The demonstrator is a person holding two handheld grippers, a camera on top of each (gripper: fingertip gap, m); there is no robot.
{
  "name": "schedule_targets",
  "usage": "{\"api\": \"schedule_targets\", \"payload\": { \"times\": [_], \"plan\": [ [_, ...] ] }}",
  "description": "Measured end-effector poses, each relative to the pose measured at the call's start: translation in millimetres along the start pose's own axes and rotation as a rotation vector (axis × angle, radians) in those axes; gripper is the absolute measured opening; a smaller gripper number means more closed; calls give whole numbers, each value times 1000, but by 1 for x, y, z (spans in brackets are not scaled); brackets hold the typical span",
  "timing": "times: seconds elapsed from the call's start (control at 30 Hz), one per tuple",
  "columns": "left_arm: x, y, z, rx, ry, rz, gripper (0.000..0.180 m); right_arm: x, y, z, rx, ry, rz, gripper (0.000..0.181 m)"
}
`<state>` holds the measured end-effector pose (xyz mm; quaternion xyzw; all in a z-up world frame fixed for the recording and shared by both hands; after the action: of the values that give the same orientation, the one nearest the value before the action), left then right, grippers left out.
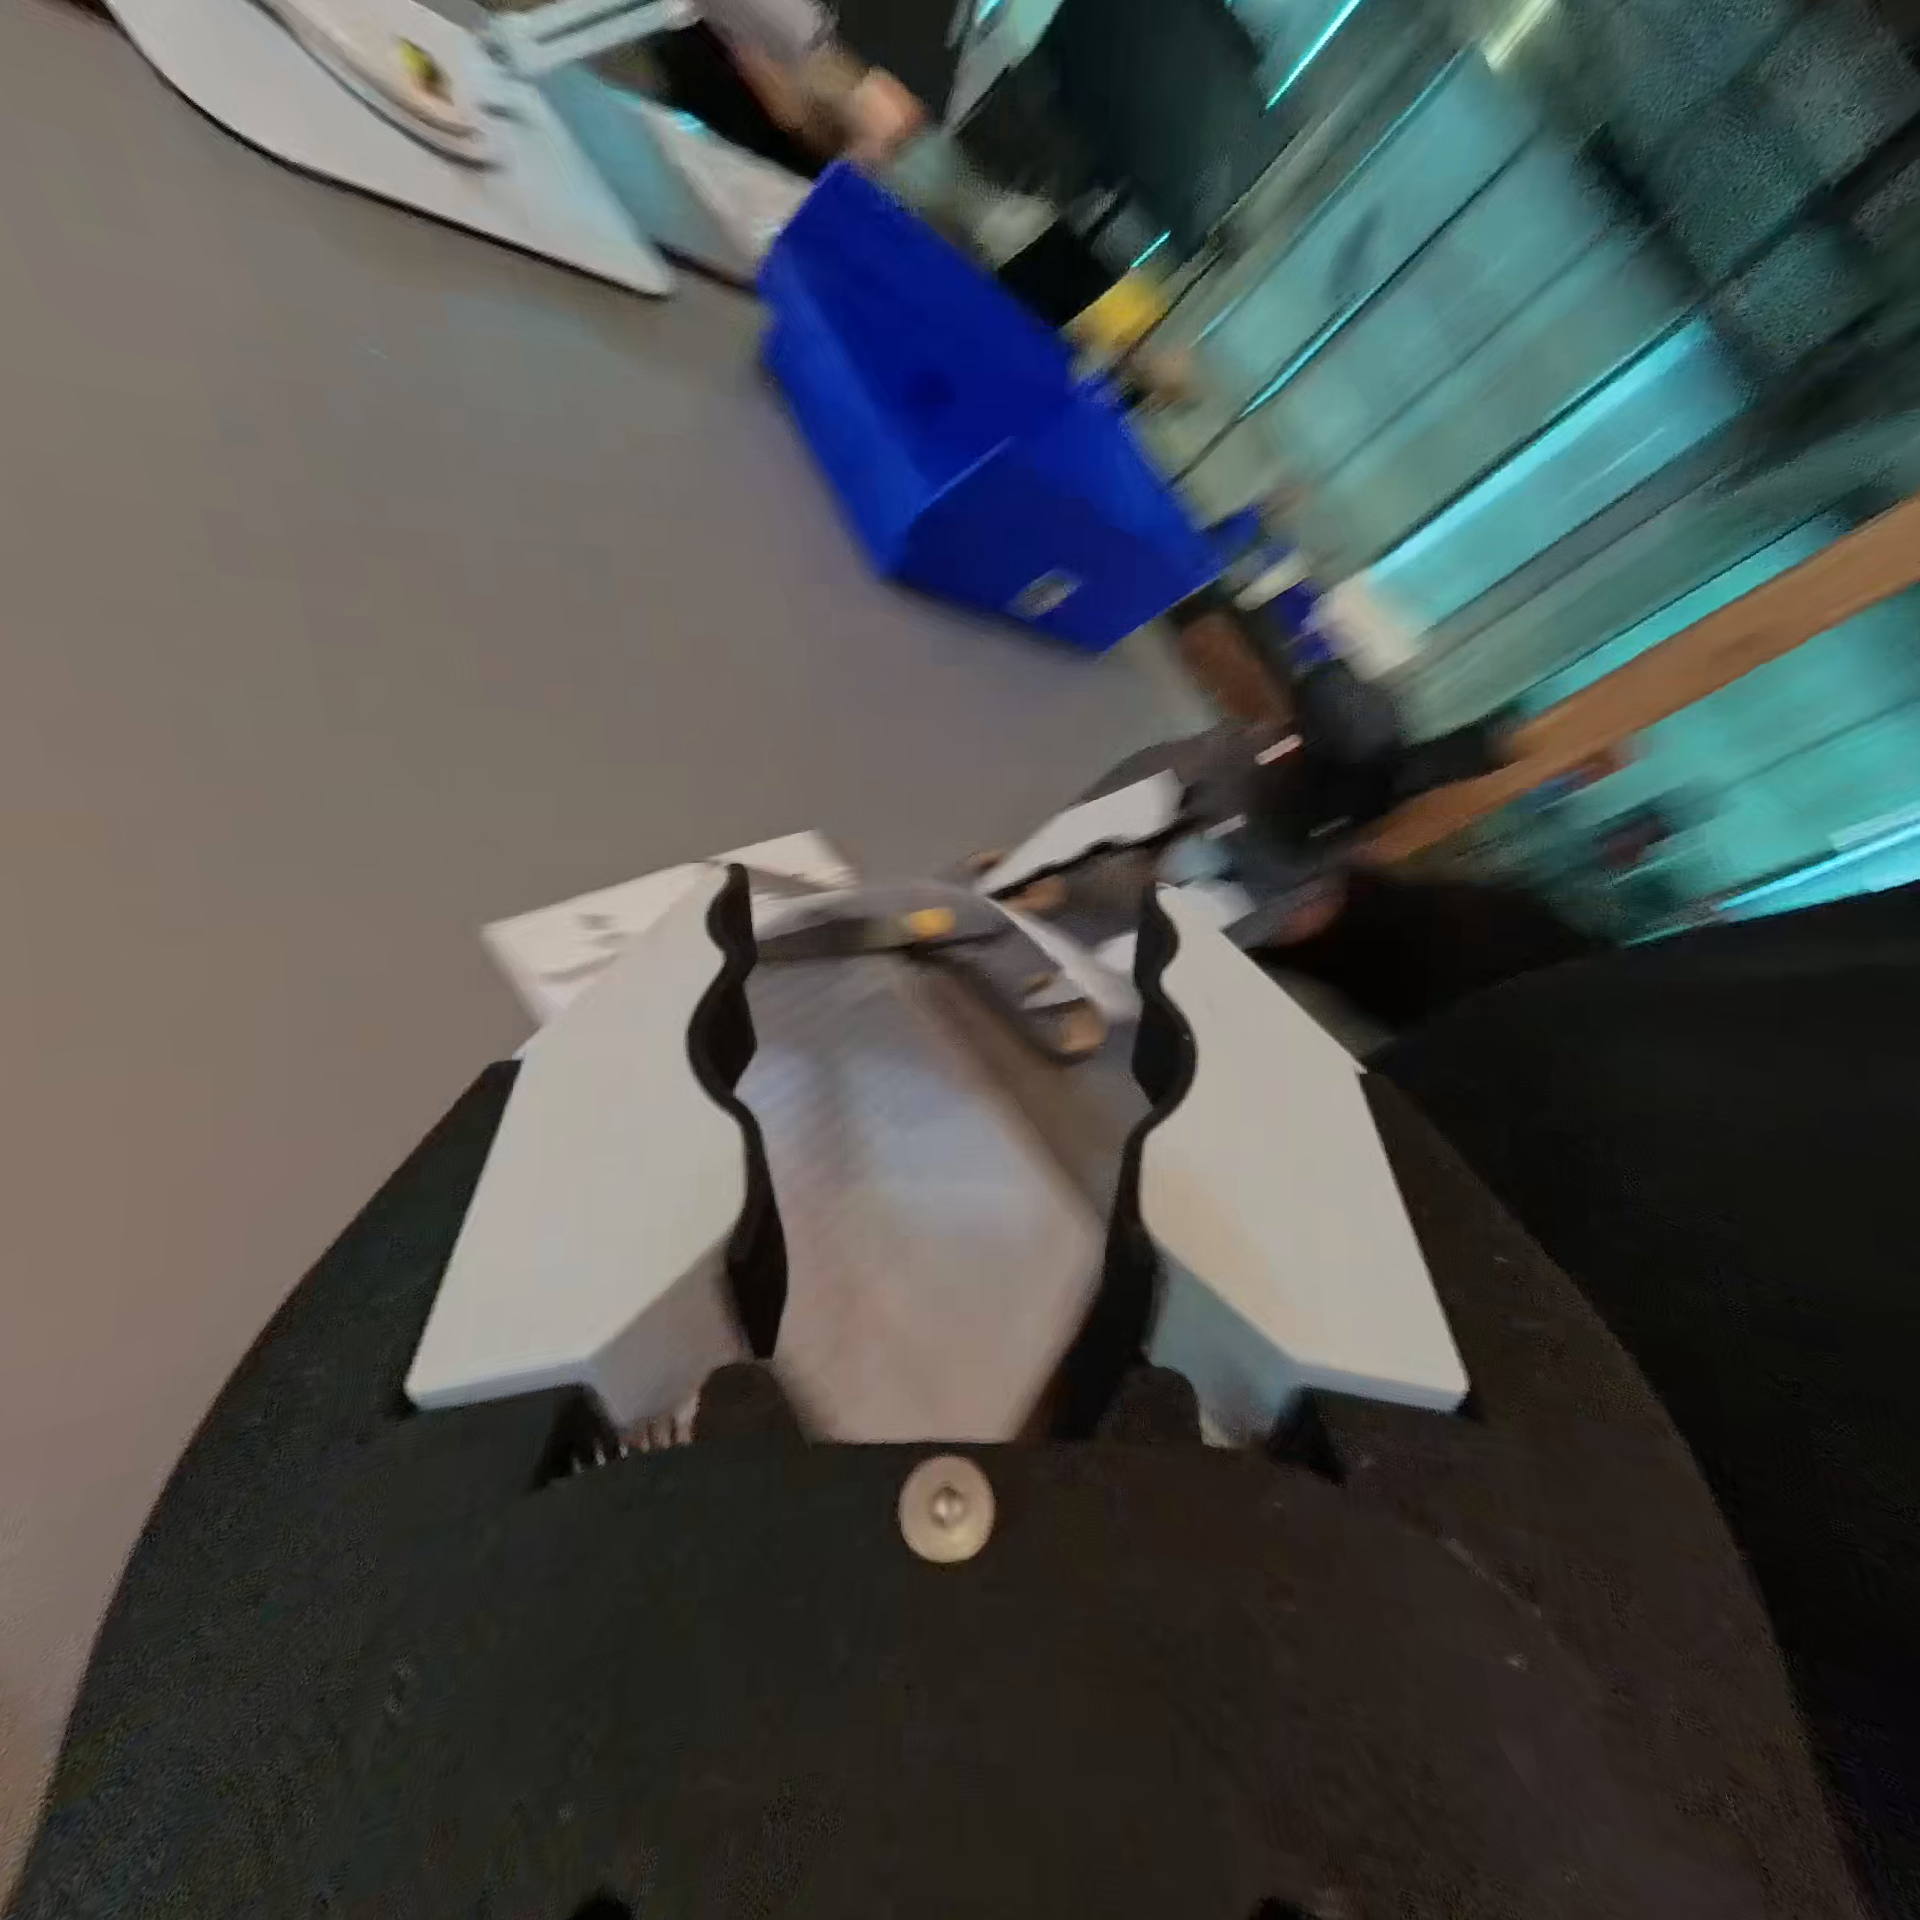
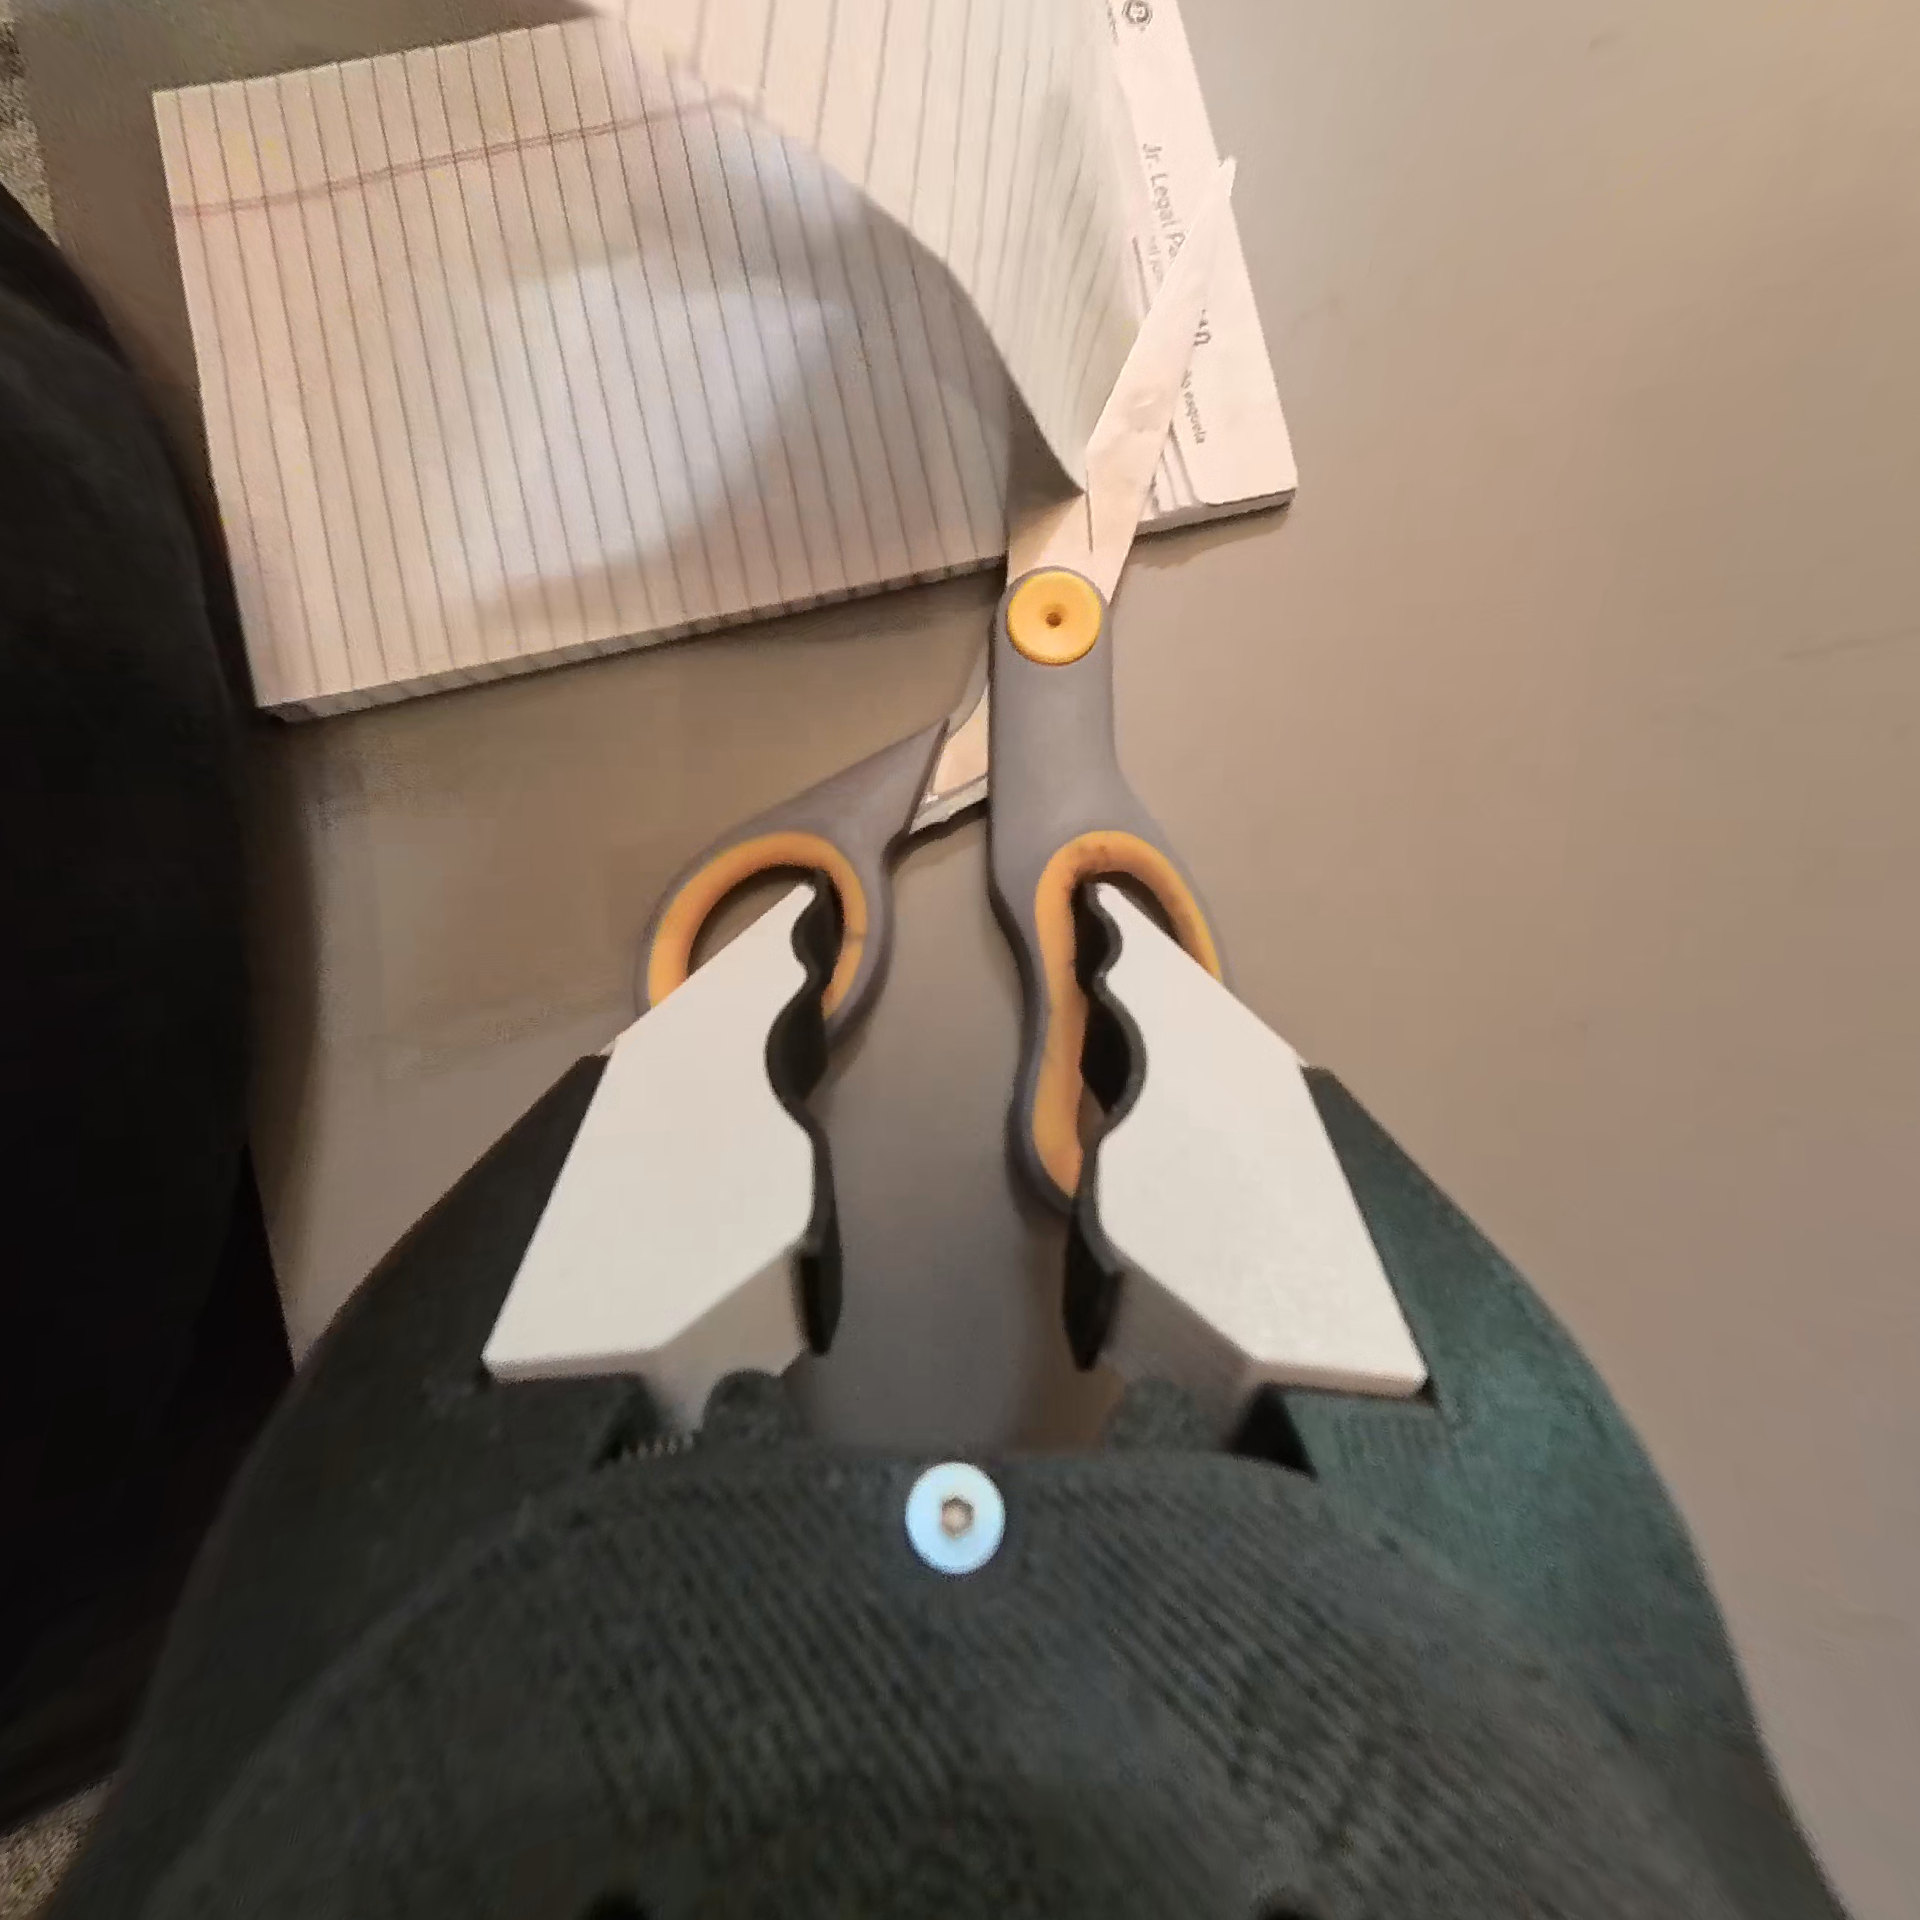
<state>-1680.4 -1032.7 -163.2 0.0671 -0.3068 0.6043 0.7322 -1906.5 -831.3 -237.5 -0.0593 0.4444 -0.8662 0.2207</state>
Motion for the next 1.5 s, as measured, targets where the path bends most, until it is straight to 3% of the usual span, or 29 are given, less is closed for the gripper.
{"api": "schedule_targets", "payload": {
  "times": [0.13,0.27,0.47,0.7,0.87,1.07,1.27,1.5],
  "plan": [
    [17,13,-7,-264,587,323,80,1,2,1,14,9,3,46],
    [30,23,-22,-407,840,345,81,3,2,1,25,36,19,46],
    [40,15,-35,-483,865,266,84,2,2,1,37,60,15,46],
    [15,4,-51,-598,870,365,85,3,2,-2,69,81,26,47],
    [-5,18,-62,-760,1142,529,76,3,2,-1,63,66,25,46],
    [4,36,-54,-637,1204,415,70,4,2,-1,64,71,9,44],
    [7,35,-37,-591,1179,349,69,4,2,-2,74,84,11,45],
    [10,46,-20,-441,1108,339,67,4,2,-2,73,85,8,45]
  ]
}}
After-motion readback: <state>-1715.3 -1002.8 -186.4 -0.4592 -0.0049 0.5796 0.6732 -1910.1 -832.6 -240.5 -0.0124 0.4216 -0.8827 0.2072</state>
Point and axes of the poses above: each gripper's, where its closed fingertips meet, y out along the fingers, z out of its top, x = y × z across the jaws, the point moved 10 cm from there along -y, back along the fingers, and after that the axes turned 8 degrees about y, right-handed, at the moved point
